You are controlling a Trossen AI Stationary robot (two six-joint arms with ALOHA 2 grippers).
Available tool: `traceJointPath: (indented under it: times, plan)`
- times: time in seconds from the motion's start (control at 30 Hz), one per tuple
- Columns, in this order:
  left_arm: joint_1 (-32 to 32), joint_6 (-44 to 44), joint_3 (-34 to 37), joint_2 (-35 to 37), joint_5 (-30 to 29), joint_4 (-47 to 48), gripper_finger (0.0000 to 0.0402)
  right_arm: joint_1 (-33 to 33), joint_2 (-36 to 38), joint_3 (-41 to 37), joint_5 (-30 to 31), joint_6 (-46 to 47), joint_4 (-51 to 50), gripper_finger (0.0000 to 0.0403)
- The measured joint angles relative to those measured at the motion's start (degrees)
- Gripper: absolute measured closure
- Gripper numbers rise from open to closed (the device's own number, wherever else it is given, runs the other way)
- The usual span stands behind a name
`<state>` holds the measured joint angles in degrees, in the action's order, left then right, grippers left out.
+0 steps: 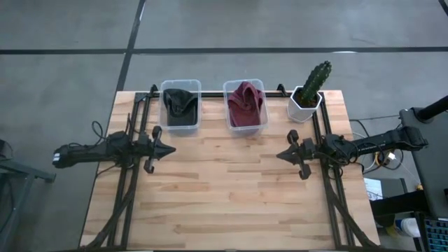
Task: Pick & Place hat
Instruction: Return to Home Position
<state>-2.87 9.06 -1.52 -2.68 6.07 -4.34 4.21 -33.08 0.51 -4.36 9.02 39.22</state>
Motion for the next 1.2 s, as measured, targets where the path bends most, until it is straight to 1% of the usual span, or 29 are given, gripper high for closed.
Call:
traceJointPath:
  times: [0.13, 1.2]
  plan:
    - [0.0, 1.5, 0.0, 0.0, 0.0, 0.2, 0.0401, 0.0, 0.0, 0.0, 0.0, 0.0, 0.0, 0.0394]
    - [0.0, 1.7, 0.0, 0.0, 0.0, 0.0, 0.0401, 0.0, 0.0, 0.0, -0.1, 0.0, 0.0, 0.0394]
